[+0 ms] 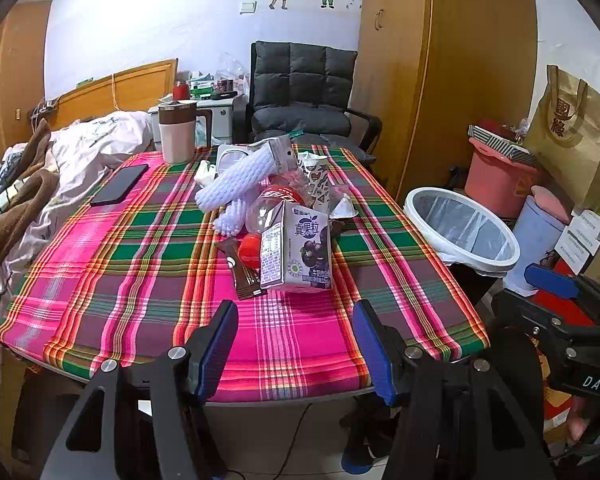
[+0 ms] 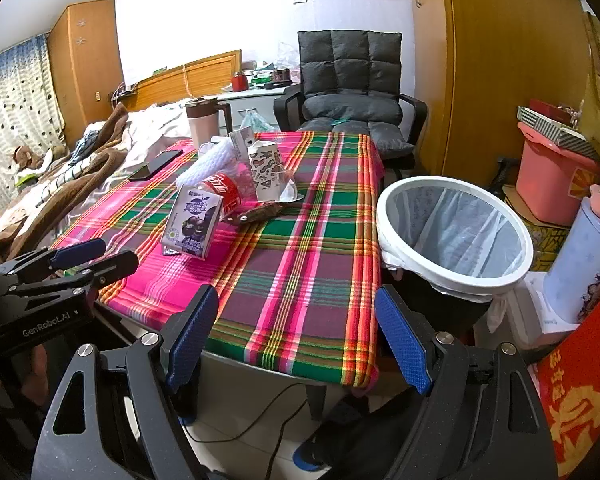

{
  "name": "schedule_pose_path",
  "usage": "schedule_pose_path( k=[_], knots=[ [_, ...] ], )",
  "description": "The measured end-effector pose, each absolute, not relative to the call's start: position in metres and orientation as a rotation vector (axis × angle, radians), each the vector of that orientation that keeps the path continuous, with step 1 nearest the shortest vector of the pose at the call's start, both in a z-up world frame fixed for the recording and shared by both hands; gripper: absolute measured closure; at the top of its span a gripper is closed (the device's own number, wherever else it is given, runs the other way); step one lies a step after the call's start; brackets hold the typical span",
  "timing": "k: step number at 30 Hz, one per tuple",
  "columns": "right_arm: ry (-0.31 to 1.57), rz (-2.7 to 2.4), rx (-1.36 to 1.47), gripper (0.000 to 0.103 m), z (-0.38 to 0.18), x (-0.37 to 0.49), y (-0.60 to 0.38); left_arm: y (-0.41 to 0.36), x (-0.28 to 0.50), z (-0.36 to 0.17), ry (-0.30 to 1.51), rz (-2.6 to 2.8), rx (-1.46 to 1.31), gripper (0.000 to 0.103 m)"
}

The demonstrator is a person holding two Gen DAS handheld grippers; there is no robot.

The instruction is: Collect trash

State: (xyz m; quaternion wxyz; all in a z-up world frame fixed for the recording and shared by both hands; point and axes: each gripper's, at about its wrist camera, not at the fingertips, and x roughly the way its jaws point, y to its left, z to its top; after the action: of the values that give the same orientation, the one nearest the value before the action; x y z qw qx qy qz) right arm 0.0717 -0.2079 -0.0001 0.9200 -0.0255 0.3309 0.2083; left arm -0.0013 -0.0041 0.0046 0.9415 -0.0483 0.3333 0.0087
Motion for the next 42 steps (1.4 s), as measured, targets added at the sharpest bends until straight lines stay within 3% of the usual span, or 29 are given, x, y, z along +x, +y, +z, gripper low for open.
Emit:
schedule_pose_path(
  k=[29, 33, 42],
  knots=[
    [0.724, 0.421, -0.033, 0.022, -0.018, 0.101, -0.208, -0.005, 0.072, -0.019, 0.718, 0.021, -0.067, 0.044],
    [0.733, 0.421, -0.028, 0.022, -0.018, 0.107, -0.21, -0.011, 0.084, -0.026, 0.729, 0.036, -0.039, 0.038],
    [0.751, 0.427, -0.032, 0.022, -0.02, 0.114, -0.209, -0.003, 0.088, -0.034, 0.727, 0.069, -0.036, 0.041]
  ],
)
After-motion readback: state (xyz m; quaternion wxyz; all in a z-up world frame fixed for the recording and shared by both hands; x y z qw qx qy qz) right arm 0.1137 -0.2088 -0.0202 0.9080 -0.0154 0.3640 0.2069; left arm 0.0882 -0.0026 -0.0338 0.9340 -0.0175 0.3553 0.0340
